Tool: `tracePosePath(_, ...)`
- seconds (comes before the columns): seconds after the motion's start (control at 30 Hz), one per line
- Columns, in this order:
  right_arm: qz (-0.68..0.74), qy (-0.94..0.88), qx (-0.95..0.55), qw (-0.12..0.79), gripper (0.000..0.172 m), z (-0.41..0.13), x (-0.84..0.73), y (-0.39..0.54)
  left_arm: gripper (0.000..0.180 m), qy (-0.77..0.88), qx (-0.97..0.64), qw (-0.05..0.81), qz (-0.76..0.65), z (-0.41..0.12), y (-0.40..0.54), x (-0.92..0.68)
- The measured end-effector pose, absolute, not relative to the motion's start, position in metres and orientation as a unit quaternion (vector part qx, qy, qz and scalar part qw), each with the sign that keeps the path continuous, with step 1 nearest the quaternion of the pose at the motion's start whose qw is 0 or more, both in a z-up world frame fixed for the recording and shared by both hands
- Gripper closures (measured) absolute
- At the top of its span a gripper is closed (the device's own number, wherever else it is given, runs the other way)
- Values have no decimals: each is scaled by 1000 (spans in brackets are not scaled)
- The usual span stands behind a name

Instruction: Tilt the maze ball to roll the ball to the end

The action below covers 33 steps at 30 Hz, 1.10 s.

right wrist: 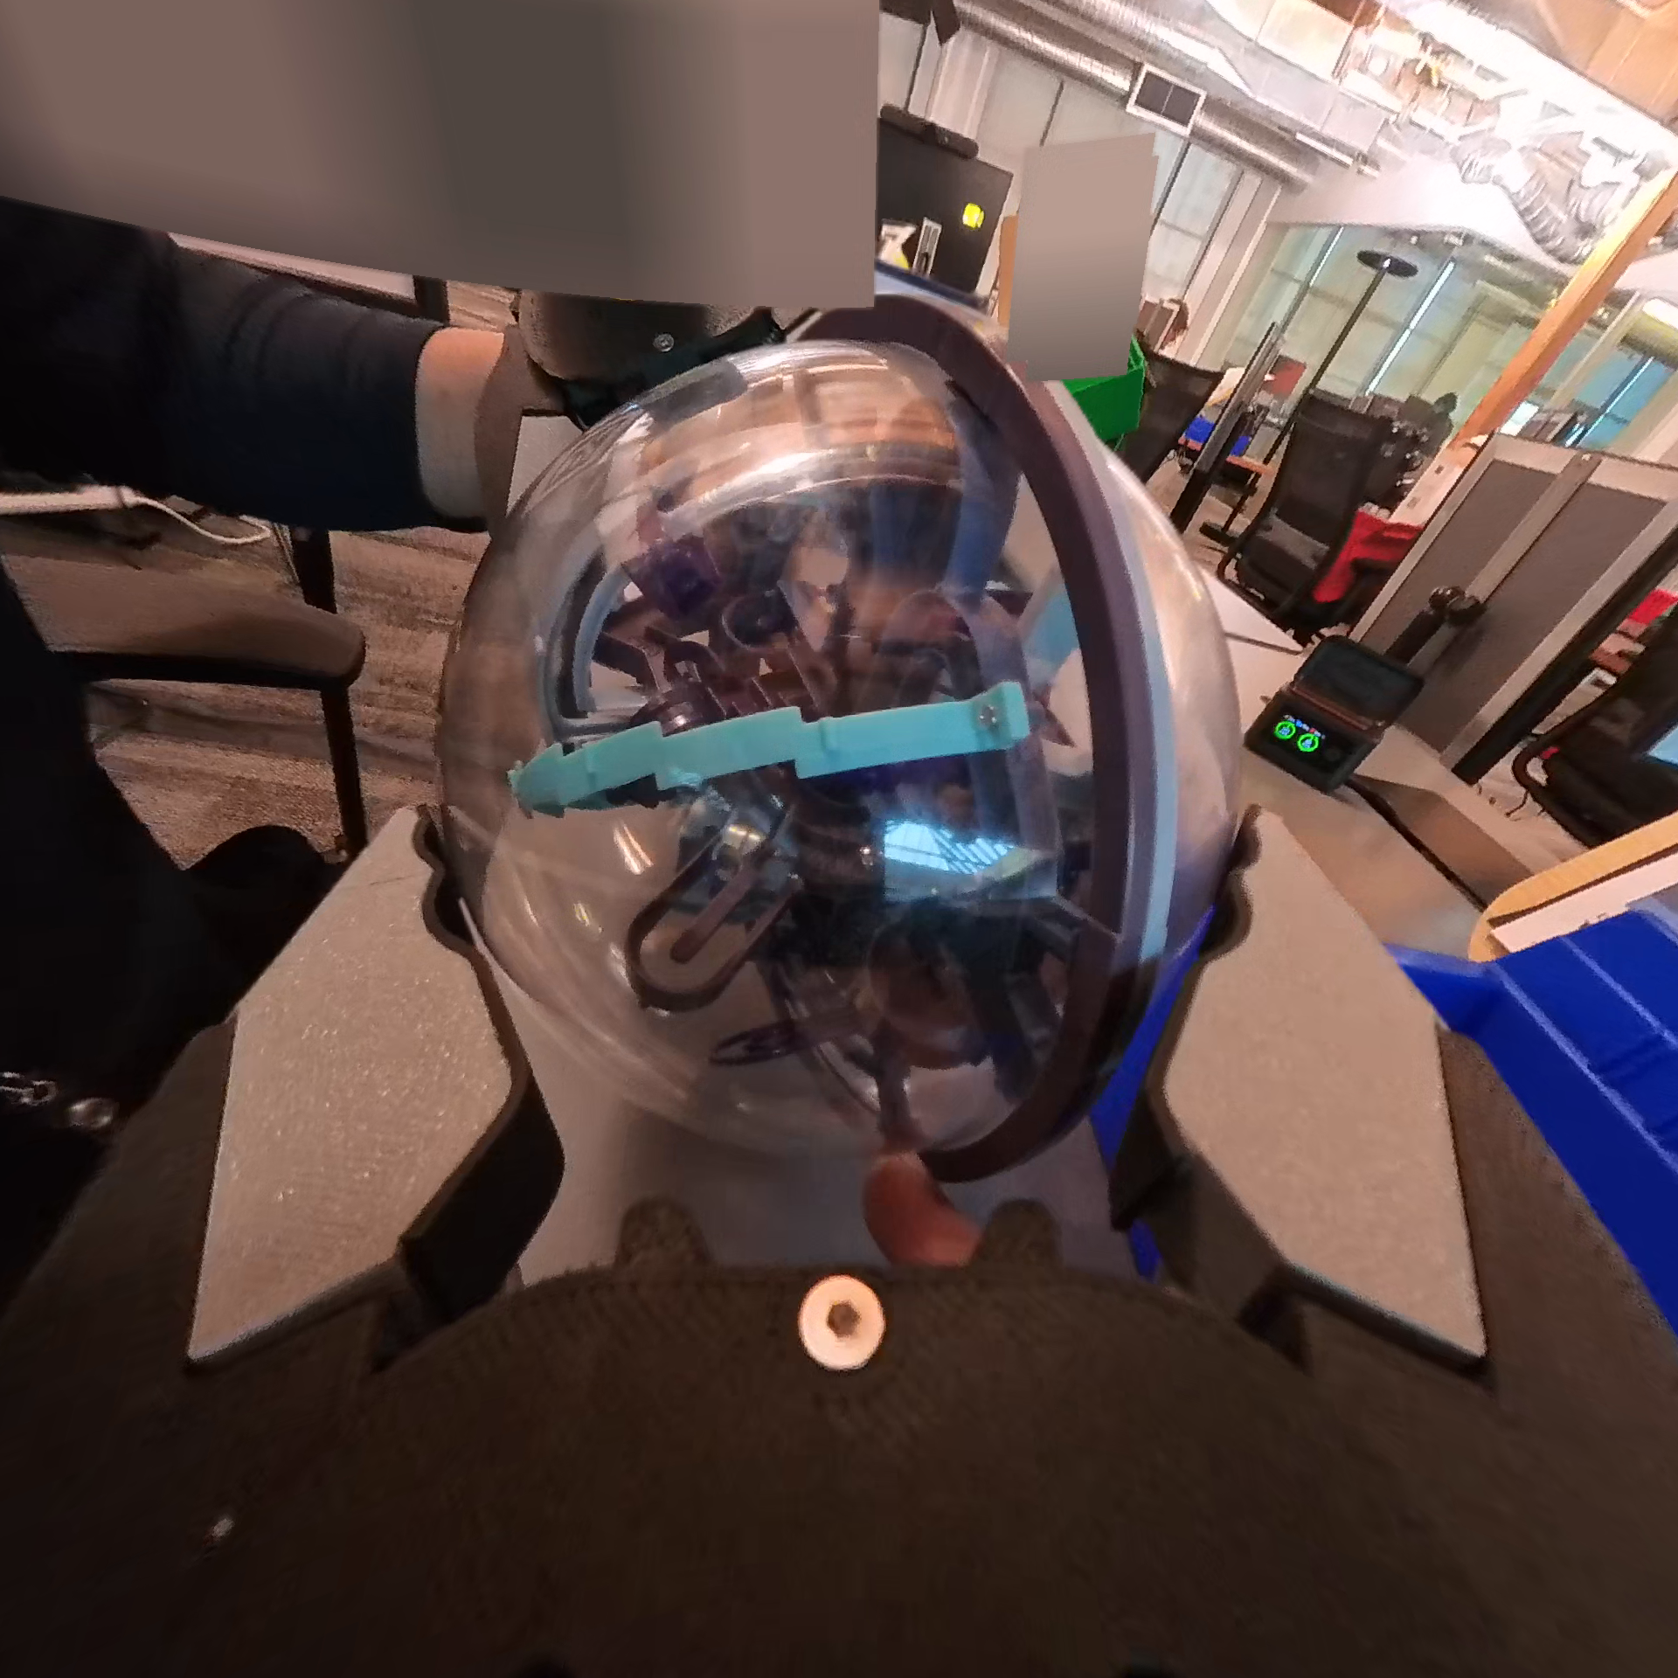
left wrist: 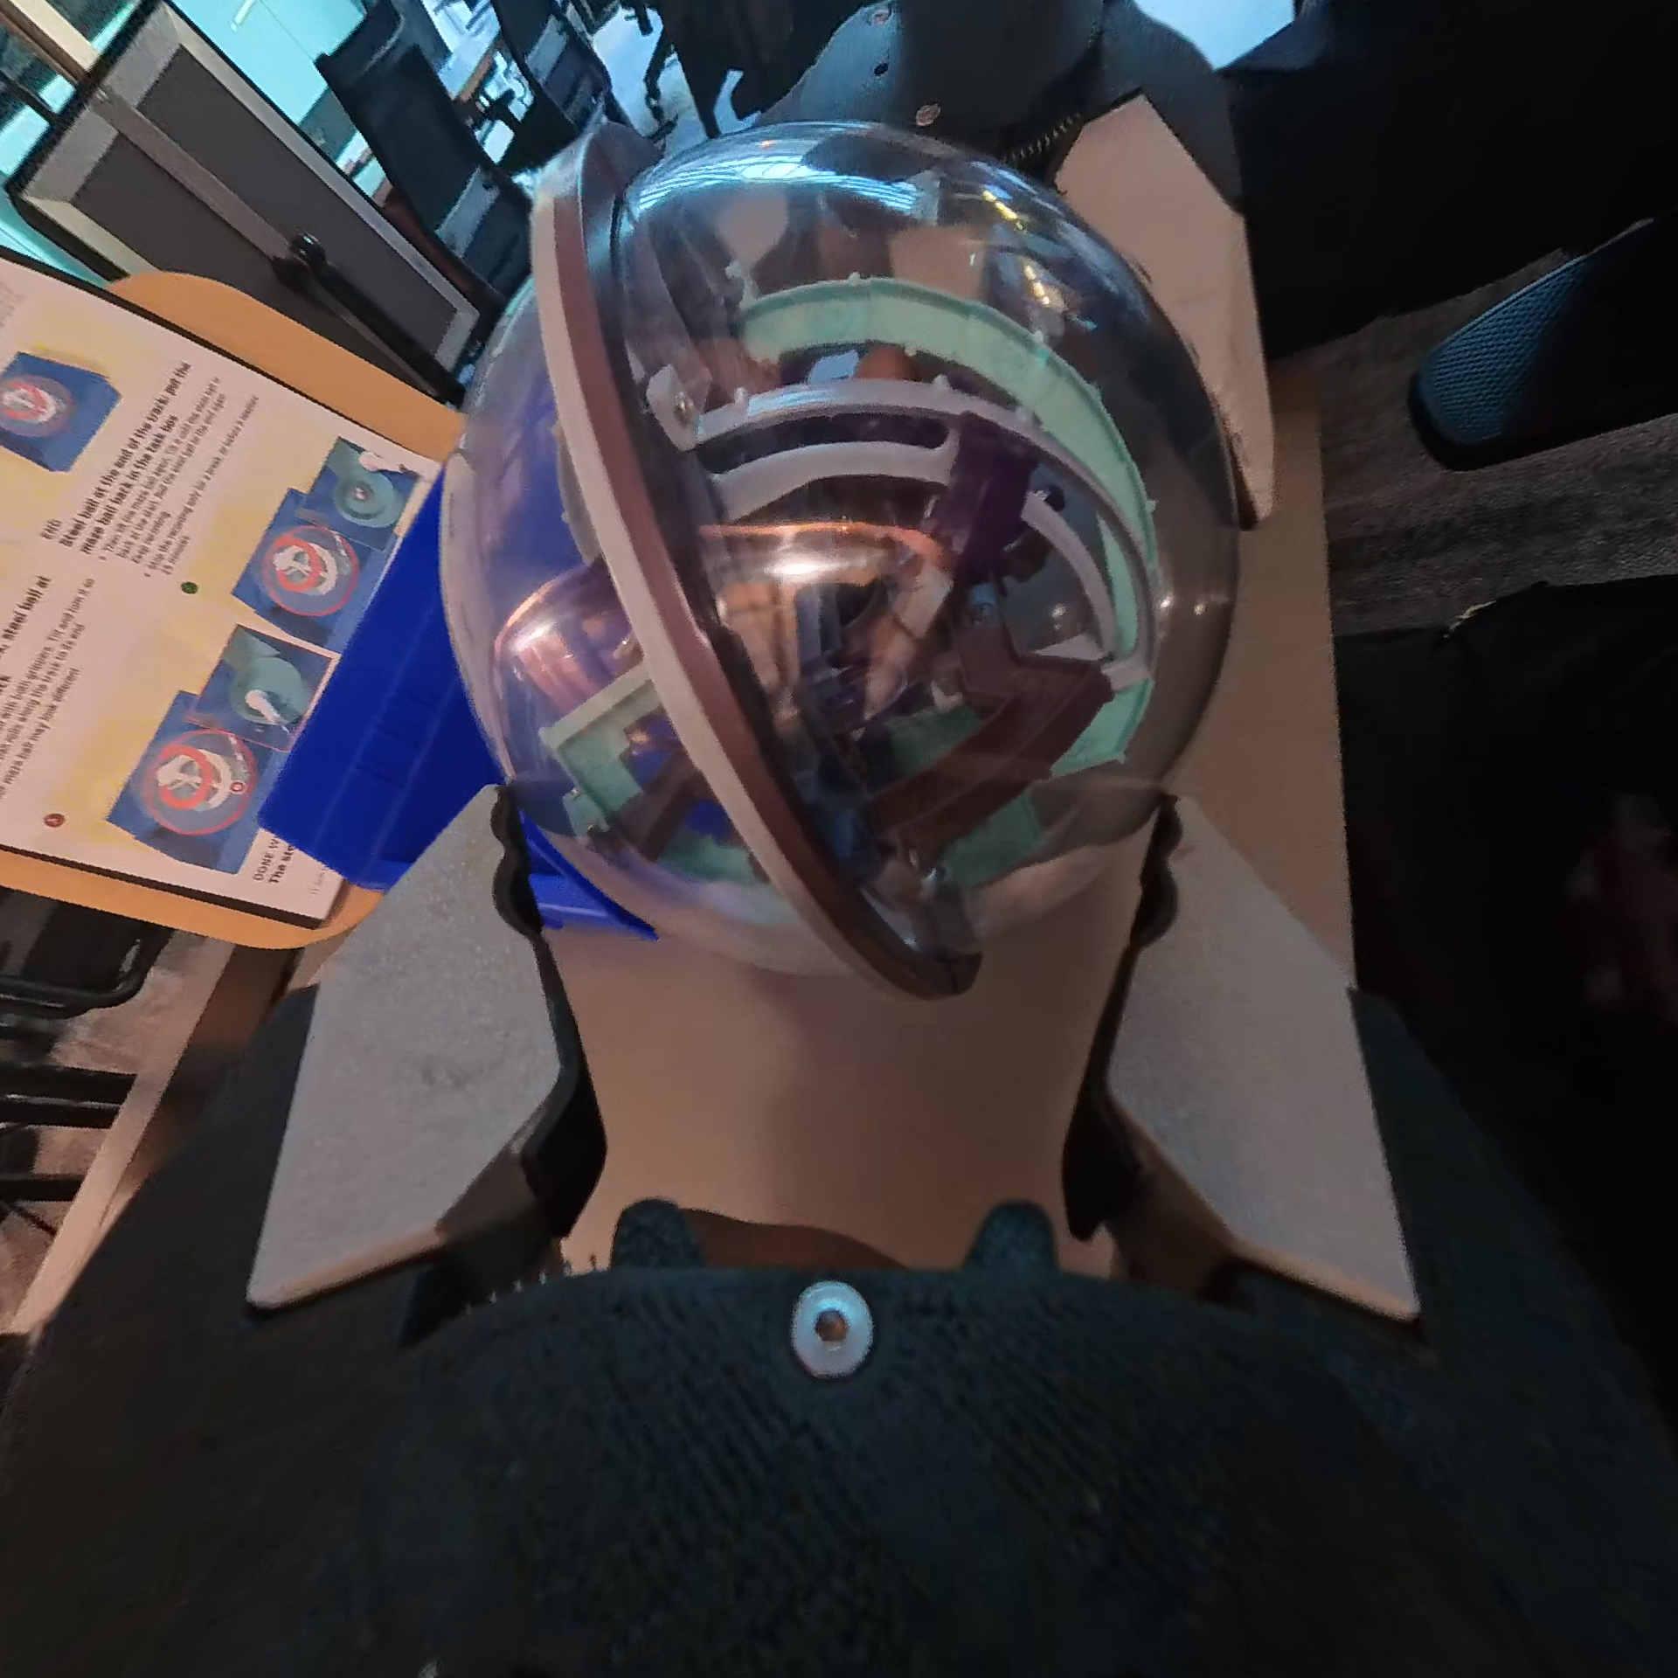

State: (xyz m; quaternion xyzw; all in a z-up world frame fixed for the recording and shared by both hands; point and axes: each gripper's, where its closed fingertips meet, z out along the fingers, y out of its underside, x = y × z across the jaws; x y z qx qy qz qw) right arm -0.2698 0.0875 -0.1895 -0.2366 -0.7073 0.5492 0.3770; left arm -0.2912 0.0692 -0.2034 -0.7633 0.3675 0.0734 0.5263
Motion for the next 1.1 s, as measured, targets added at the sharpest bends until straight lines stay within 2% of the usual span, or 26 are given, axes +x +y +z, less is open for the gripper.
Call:
tracePosePath(0.4, 538, -717, -204, 392, 14, -196, -273, 78, 49, 376, -756, 523, 120, -205, 58, -294)
tracePosePath(1.1, 522, -726, -216, 392, 14, -203, -278, 75, 49, 353, -760, 537, 99, -224, 59, -301)
